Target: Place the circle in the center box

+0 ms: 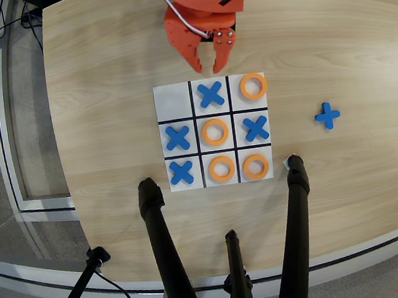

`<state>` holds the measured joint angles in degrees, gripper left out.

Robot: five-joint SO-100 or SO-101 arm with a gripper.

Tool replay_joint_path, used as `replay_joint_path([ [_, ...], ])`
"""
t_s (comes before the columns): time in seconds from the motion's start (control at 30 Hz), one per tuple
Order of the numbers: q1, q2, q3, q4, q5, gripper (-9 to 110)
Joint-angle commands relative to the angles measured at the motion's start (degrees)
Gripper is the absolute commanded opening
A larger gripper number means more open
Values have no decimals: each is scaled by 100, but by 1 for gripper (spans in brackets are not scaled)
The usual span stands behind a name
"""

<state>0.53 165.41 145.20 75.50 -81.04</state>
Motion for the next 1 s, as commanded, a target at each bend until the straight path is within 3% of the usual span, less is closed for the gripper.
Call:
replay_joint_path([
  [0.0,18,756,642,-26,-53,1],
  [0.3,431,2593,2663,-97,-123,0],
  [0.53,976,2681,3647,-633,-343,0],
  [0.77,2109,2707,3832,-352,-475,0],
  [0.97,3814,2909,3832,-132,-677,0],
])
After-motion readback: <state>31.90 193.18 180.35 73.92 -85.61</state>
